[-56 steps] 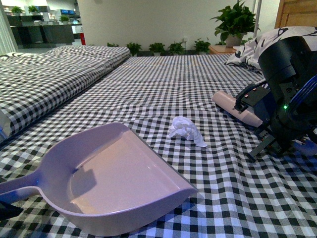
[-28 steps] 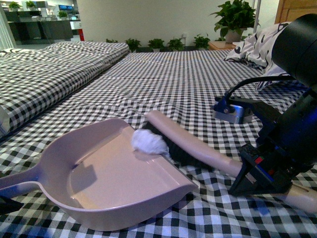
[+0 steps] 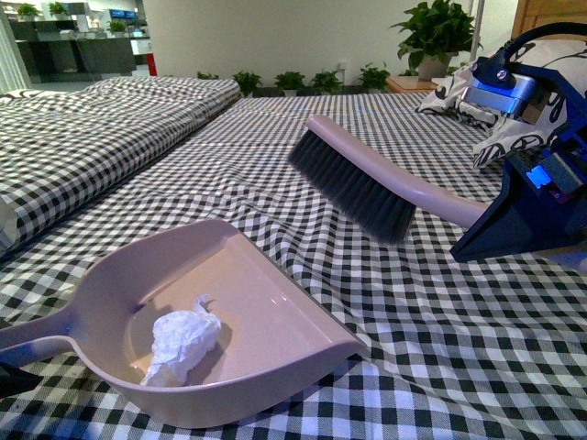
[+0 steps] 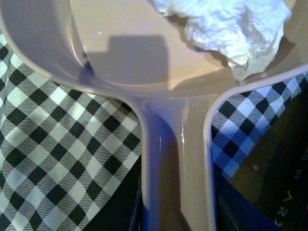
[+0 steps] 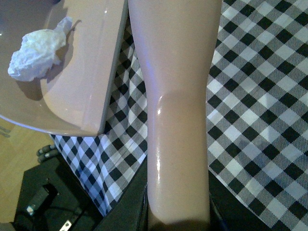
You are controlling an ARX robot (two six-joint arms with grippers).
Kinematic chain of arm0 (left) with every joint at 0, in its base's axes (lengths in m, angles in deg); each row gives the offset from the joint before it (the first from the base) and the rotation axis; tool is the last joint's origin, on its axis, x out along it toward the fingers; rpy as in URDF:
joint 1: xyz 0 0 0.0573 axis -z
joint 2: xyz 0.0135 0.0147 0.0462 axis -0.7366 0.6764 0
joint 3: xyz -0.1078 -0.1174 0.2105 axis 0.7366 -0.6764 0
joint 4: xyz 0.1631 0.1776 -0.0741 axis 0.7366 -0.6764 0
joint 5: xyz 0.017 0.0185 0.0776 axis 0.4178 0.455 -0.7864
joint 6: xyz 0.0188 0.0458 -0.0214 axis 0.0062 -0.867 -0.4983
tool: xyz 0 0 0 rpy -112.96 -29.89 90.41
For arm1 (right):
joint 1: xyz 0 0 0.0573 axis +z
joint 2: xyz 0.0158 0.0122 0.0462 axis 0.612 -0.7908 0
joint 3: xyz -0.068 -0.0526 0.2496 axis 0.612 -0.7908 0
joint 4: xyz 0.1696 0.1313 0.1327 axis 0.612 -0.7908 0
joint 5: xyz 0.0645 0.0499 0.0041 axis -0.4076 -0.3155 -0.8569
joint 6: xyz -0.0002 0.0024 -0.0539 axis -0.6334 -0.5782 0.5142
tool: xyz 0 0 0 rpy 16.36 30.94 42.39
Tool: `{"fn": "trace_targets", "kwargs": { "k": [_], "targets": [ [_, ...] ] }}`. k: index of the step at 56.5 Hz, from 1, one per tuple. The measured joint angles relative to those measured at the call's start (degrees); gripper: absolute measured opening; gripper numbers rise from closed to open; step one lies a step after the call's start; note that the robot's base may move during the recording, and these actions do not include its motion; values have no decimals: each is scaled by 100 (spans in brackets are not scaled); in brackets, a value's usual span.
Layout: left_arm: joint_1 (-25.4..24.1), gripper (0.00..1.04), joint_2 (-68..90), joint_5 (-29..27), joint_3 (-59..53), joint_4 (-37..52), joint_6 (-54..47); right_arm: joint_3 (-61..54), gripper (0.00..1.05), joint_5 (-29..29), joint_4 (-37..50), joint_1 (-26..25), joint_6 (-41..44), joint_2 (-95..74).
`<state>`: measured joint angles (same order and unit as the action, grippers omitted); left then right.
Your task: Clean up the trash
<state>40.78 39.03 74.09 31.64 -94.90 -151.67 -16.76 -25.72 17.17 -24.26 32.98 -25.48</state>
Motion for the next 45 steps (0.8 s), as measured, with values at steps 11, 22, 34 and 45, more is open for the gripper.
{"fn": "trace_targets", "kwargs": {
  "k": [11, 22, 34, 45],
  "targets": [
    [0, 27, 0, 2, 0, 0, 0, 7, 19, 841, 1259, -208, -599, -101],
    [2, 27, -87, -131, -212, 671, 133, 142, 19, 809, 1342, -610, -1067, -59],
    [-52, 27, -332, -348, -361, 2002, 1036, 461, 19, 411, 1047, -859, -1172, 264],
    [-186, 27, -579, -678, -361, 2599, 1882, 785, 19, 83, 866, -1189, -1340, 741]
  ]
}}
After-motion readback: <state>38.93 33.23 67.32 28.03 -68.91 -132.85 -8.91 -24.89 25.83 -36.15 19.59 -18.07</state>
